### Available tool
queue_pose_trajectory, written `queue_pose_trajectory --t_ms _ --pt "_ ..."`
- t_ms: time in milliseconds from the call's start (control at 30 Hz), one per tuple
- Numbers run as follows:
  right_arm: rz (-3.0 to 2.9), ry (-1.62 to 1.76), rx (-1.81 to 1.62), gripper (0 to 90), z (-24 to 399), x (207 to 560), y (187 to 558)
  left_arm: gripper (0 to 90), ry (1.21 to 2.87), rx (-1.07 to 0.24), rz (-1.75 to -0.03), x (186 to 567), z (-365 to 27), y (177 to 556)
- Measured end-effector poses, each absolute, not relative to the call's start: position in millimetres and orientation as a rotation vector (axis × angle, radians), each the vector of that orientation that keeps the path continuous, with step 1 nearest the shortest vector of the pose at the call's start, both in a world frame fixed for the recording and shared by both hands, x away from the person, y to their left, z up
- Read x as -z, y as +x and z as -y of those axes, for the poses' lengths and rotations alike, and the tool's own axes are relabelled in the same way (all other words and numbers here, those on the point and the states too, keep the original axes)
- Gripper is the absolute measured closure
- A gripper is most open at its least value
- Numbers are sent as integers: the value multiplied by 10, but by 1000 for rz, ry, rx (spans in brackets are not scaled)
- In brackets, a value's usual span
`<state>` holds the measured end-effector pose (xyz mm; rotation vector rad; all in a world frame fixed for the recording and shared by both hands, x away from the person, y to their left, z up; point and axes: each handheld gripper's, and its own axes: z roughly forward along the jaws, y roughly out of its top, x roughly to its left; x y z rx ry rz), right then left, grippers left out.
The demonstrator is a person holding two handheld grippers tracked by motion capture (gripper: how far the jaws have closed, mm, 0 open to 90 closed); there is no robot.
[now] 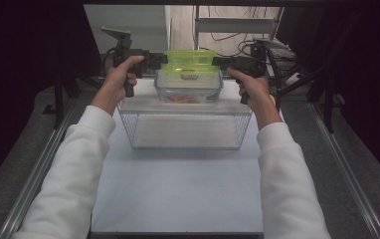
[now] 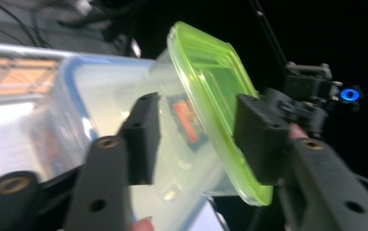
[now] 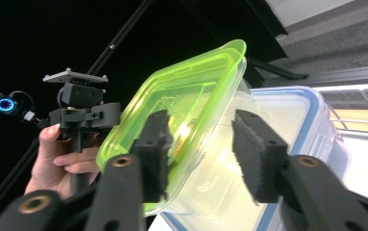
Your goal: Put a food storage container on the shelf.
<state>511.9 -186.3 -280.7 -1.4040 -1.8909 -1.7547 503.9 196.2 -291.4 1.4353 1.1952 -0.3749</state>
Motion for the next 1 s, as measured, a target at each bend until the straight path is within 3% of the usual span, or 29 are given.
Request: queue_pose_trajectory --t_ms 67,267,533,700,1000 --pt "1897 -1419 1784 477 1891 2780 5099 415 1425 357 -1197 2910 -1975 5032" --pt "1900 -1371 1845 434 2047 2662 4968 339 1448 284 -1156 2828 -2003 4893" --pt "1988 -1293 1885 345 2258 2621 4606 298 1470 214 -1100 2811 -2083 4453" --pt "2015 -1246 1891 321 2399 2746 4321 279 1500 146 -1104 2945 -2114 4062" --pt "2226 -1174 1809 295 2614 3315 3710 279 1563 106 -1039 3497 -2153 3337"
